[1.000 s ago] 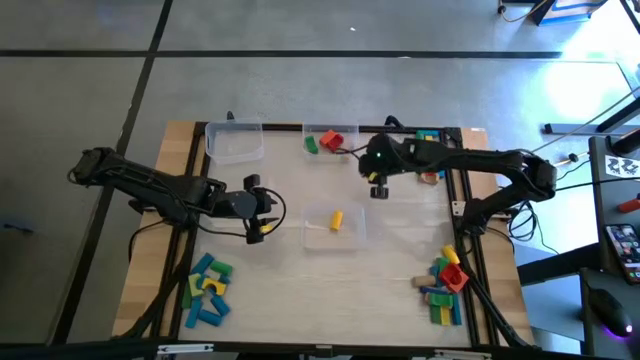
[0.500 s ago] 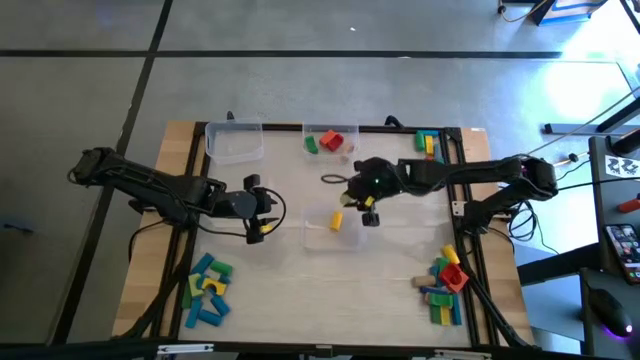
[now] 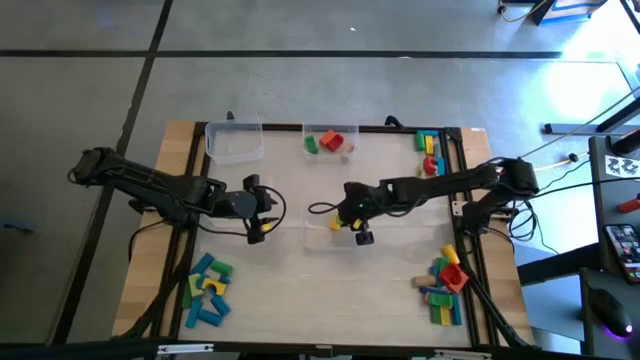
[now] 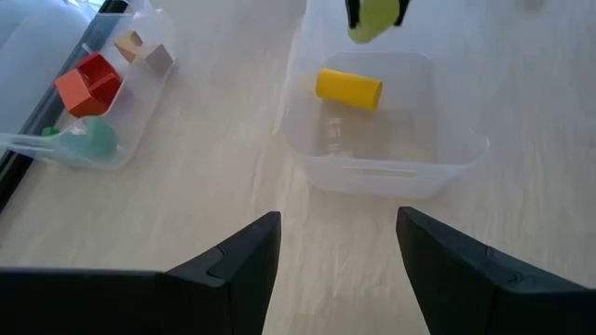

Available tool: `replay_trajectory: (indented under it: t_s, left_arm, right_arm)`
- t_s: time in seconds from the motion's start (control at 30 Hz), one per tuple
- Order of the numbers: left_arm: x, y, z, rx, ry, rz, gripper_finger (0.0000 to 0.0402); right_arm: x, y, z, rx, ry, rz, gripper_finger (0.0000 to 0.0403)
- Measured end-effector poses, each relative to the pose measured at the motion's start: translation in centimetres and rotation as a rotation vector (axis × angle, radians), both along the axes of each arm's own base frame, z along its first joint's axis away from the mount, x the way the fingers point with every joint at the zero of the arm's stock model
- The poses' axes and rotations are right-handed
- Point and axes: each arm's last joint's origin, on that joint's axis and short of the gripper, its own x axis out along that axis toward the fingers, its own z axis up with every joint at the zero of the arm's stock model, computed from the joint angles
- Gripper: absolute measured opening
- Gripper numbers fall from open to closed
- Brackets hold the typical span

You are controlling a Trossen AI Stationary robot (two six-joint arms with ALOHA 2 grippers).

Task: Sort blocks by size
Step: Put the light green cylindrical block into the bottom transparent bin, then put the green cylindrical block into the bottom transparent bin

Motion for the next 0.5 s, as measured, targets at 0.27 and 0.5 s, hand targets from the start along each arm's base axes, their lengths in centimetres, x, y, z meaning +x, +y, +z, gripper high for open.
replay_trajectory:
  t_s: [0.27,0.5]
  left_arm:
    - [-0.4,-0.5,-0.3,-0.058,0.026,0.026,0.0210]
    - [-1.1,-2.0,-0.6,-0.057,0.075,-0.036,0.0210]
  right_arm:
    - [0.1,-0.1,-0.8,0.086,0.055,-0.122,0.0145]
    - [0.1,-0.1,-0.6,0.112,0.067,-0.172,0.0225]
